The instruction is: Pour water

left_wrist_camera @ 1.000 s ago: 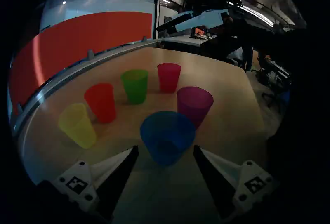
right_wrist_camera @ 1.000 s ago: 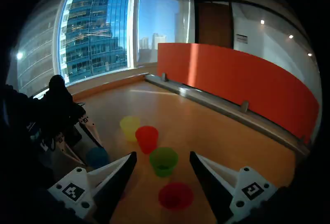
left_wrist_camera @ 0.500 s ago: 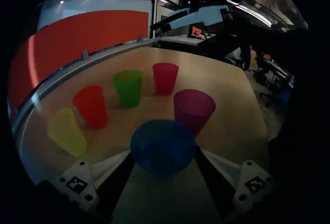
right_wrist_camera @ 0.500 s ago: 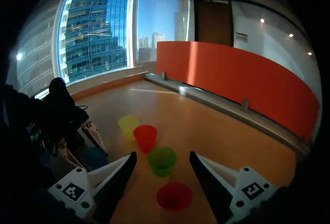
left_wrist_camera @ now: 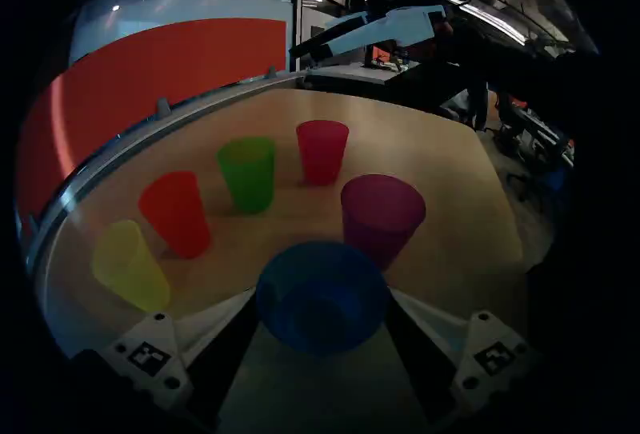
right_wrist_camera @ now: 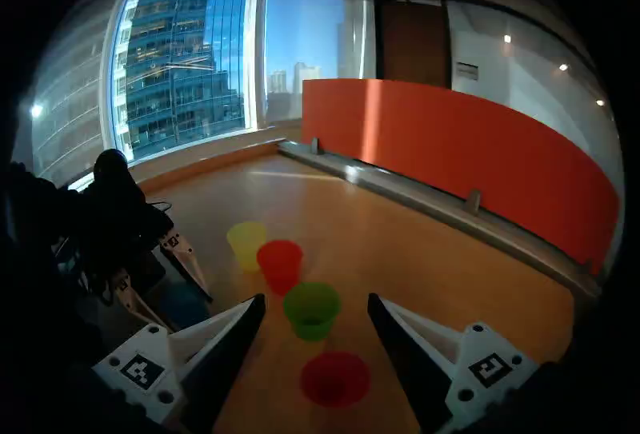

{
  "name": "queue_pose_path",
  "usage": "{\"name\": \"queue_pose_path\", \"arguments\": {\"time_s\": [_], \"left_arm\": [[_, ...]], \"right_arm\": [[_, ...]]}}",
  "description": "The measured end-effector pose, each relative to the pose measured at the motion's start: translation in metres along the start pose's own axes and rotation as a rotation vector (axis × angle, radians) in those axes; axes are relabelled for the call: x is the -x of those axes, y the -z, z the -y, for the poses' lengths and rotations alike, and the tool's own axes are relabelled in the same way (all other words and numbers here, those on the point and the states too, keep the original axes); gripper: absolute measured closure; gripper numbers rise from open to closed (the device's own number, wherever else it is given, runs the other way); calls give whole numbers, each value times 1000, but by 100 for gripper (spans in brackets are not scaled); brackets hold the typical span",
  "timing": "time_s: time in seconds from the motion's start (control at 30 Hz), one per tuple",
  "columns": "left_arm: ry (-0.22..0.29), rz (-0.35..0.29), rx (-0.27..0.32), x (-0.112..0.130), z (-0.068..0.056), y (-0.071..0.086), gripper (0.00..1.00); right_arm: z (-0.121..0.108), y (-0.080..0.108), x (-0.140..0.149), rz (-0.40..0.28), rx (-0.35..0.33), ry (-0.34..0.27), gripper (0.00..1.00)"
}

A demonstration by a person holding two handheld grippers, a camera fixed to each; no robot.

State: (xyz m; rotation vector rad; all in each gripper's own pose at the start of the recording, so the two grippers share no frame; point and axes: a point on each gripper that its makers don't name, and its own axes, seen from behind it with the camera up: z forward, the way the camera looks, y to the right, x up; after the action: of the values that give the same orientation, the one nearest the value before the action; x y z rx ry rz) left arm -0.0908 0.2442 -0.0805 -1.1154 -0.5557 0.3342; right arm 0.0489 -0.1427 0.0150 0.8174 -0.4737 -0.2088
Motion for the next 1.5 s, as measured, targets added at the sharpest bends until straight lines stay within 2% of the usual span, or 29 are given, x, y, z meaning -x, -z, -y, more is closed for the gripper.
{"name": "queue_pose_path", "arguments": {"time_s": [0.1,0.17,0.6,0.77,1.13,1.5], "left_arm": [[-3,-5,-2,-3,0,0,4],[-5,-8,-8,-4,2,0,11],[-21,-2,-36,-4,10,7,13],[-27,-10,-61,-8,17,18,13],[4,-52,-103,-20,29,46,13],[22,-69,-135,-21,35,66,13]], "right_arm": [[0,-1,1,0,-1,-2,1],[0,-2,1,1,-2,-3,1],[0,-10,5,24,-7,12,1],[1,-21,12,49,-13,22,1],[5,-49,29,112,-22,39,1],[8,-73,48,171,-26,46,1]]}}
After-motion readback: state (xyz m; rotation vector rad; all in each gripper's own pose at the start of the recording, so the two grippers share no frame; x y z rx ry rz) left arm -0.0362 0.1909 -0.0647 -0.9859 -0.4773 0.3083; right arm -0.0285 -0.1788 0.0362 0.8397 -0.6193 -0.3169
